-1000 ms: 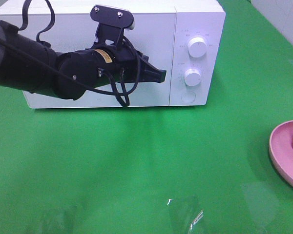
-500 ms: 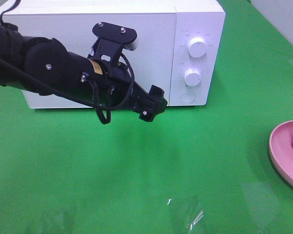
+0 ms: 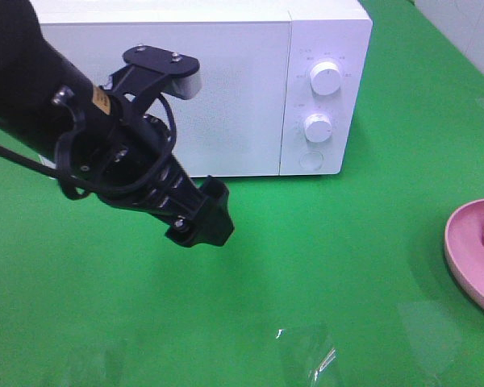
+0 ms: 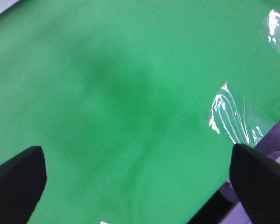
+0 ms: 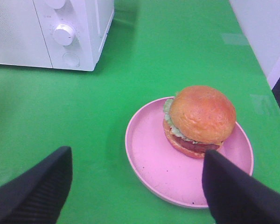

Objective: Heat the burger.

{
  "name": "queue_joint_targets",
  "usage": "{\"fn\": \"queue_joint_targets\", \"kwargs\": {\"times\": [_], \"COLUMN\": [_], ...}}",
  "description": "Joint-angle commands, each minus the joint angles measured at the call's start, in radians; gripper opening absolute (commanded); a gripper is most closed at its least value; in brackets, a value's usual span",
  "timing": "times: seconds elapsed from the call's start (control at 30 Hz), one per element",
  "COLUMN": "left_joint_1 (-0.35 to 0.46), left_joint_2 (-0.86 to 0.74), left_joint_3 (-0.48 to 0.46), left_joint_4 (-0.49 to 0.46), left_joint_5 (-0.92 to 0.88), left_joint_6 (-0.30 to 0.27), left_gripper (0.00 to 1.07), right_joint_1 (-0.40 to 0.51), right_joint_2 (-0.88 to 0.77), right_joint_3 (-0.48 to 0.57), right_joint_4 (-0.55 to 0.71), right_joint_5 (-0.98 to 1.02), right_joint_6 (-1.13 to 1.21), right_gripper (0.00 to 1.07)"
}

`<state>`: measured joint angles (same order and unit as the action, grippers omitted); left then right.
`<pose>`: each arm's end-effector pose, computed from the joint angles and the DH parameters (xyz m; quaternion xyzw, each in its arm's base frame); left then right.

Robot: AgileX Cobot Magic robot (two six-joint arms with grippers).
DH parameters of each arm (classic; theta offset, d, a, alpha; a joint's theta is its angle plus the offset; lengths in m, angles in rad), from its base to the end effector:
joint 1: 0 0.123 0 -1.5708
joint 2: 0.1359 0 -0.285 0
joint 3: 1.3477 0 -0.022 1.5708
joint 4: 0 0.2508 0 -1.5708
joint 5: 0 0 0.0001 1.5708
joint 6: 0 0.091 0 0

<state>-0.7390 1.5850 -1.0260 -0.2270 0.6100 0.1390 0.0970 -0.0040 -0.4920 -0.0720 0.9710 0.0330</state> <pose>0.2281 -0.2237 0.2312 0.3424 0.9042 -0.1527 0.2045 -0.0007 -0.0055 0.2826 -0.0268 0.8291 0.0003 0.5584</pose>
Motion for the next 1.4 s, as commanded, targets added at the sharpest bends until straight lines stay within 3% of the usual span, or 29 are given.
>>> {"fn": "queue_joint_targets", "kwargs": {"times": [0.03,0.07,0.1,0.13,0.17,0.2,0.27,0.37,0.4,0.43,0.5,0.53,0.57,0.6,0.67,0.83,1.0,1.07,1.13,1.23,1.3,1.4], "left_joint_1": [0.091,0.091,0.152,0.152,0.226,0.226,0.388,0.43,0.504,0.504,0.61,0.61,0.685,0.685,0.804,0.848,0.848,0.848,0.848,0.848,0.848,0.848], "left_joint_2": [-0.046,-0.046,-0.066,-0.066,-0.087,-0.087,-0.122,-0.13,-0.149,-0.149,-0.182,-0.182,-0.2,-0.2,-0.239,-0.276,-0.374,-0.42,-0.52,-0.548,-0.67,-0.723], "left_joint_3": [0.002,0.002,0.002,0.002,0.002,0.002,0.002,0.002,0.002,0.002,0.002,0.002,0.002,0.002,0.002,0.004,0.079,0.132,0.252,0.28,0.365,0.396], "left_joint_4": [0.013,0.013,0.013,0.013,0.013,0.013,0.013,0.013,0.015,0.015,0.029,0.029,0.037,0.037,0.04,0.039,0.062,0.068,0.07,0.07,0.075,0.077], "left_joint_5": [0.143,0.143,0.194,0.194,0.252,0.252,0.345,0.368,0.411,0.411,0.478,0.478,0.523,0.523,0.597,0.615,0.599,0.573,0.534,0.533,0.534,0.534], "left_joint_6": [-0.055,-0.055,-0.057,-0.057,-0.057,-0.057,-0.046,-0.039,-0.022,-0.022,0.004,0.004,0.016,0.016,0.022,0.022,0.022,0.022,0.022,0.022,0.022,0.022], "left_gripper": [1.0,1.0,1.0,1.0,1.0,1.0,1.0,1.0,1.0,1.0,1.0,1.0,1.0,1.0,1.0,1.0,1.0,1.0,1.0,1.0,1.0,1.0], "right_joint_1": [-0.002,-0.002,-0.002,-0.002,-0.002,-0.002,-0.002,-0.002,-0.002,-0.002,-0.002,-0.002,-0.002,-0.002,-0.002,-0.002,-0.002,-0.002,-0.002,-0.002,-0.002,-0.002], "right_joint_2": [-0.028,-0.028,-0.028,-0.028,-0.028,-0.028,-0.028,-0.028,-0.028,-0.028,-0.028,-0.028,-0.028,-0.028,-0.028,-0.028,-0.028,-0.028,-0.028,-0.028,-0.028,-0.028], "right_joint_3": [0.001,0.001,0.001,0.001,0.001,0.001,0.001,0.001,0.001,0.001,0.001,0.001,0.001,0.001,0.001,0.001,0.001,0.001,0.001,0.001,0.001,0.001], "right_joint_4": [-0.001,-0.001,-0.001,-0.001,-0.001,-0.001,-0.001,-0.001,-0.001,-0.001,-0.001,-0.001,-0.001,-0.001,-0.001,-0.001,-0.001,-0.001,-0.001,-0.001,-0.001,-0.001], "right_joint_5": [-0.009,-0.009,-0.009,-0.009,-0.009,-0.009,-0.009,-0.009,-0.009,-0.009,-0.009,-0.009,-0.009,-0.009,-0.009,-0.009,-0.009,-0.009,-0.009,-0.009,-0.009,-0.009], "right_joint_6": [0.007,0.007,0.007,0.007,0.007,0.007,0.007,0.007,0.007,0.007,0.007,0.007,0.007,0.007,0.007,0.007,0.007,0.007,0.007,0.007,0.007,0.007], "right_gripper": [0.73,0.73,0.73,0.73,0.73,0.73,0.73,0.73,0.73,0.73,0.73,0.73,0.73,0.73,0.73,0.73,0.73,0.73,0.73,0.73,0.73,0.73]}}
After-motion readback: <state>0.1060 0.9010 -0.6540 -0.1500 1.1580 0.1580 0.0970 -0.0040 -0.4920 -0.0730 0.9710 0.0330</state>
